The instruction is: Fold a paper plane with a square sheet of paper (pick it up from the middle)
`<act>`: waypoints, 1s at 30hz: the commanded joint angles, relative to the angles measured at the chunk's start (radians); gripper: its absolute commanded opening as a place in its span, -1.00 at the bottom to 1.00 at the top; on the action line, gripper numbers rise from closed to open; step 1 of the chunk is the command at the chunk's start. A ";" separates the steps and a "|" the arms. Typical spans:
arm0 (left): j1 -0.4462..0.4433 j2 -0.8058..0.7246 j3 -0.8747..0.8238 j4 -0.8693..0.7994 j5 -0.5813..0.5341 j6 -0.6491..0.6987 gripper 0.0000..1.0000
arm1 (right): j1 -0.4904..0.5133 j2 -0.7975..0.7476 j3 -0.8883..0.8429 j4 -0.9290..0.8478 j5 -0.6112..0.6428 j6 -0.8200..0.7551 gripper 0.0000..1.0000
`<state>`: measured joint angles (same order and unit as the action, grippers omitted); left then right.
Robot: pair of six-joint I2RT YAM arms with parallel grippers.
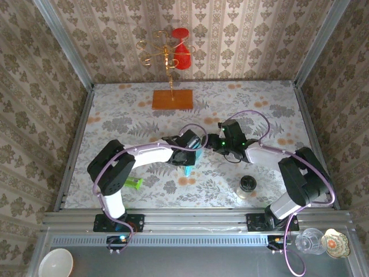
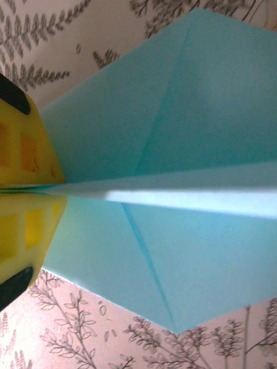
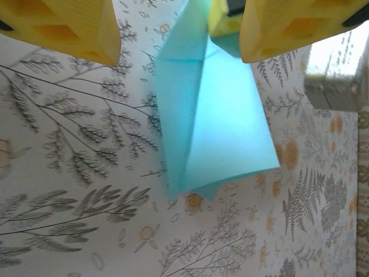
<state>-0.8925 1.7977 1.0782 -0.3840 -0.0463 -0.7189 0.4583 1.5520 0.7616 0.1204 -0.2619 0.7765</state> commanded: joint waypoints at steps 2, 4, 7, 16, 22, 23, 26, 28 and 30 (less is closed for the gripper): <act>0.052 -0.054 0.032 -0.049 -0.035 0.079 -0.78 | -0.012 -0.081 -0.024 -0.076 0.091 -0.040 0.24; 0.085 -0.063 0.057 -0.061 -0.039 0.113 -0.79 | -0.014 -0.113 -0.038 -0.086 0.119 -0.048 0.28; 0.128 -0.041 0.108 -0.079 -0.041 0.169 -0.79 | -0.018 -0.153 -0.067 -0.085 0.156 -0.048 0.33; 0.166 0.193 0.382 -0.215 -0.099 0.243 -0.80 | -0.027 -0.222 -0.126 -0.079 0.189 -0.054 0.37; 0.170 0.306 0.516 -0.260 -0.123 0.211 -0.80 | -0.038 -0.233 -0.157 -0.064 0.181 -0.060 0.39; 0.171 0.319 0.528 -0.264 -0.130 0.203 -0.80 | -0.041 -0.234 -0.160 -0.064 0.181 -0.062 0.39; 0.178 0.348 0.553 -0.268 -0.146 0.168 -0.78 | -0.053 -0.246 -0.173 -0.062 0.178 -0.067 0.39; 0.187 0.367 0.565 -0.268 -0.150 0.144 -0.77 | -0.062 -0.251 -0.180 -0.062 0.170 -0.072 0.39; 0.193 0.385 0.574 -0.271 -0.147 0.121 -0.74 | -0.071 -0.255 -0.186 -0.064 0.162 -0.074 0.39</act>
<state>-0.7143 2.1567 1.6218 -0.6079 -0.1658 -0.5480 0.4004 1.3224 0.5930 0.0605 -0.1078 0.7273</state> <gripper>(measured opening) 0.125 0.695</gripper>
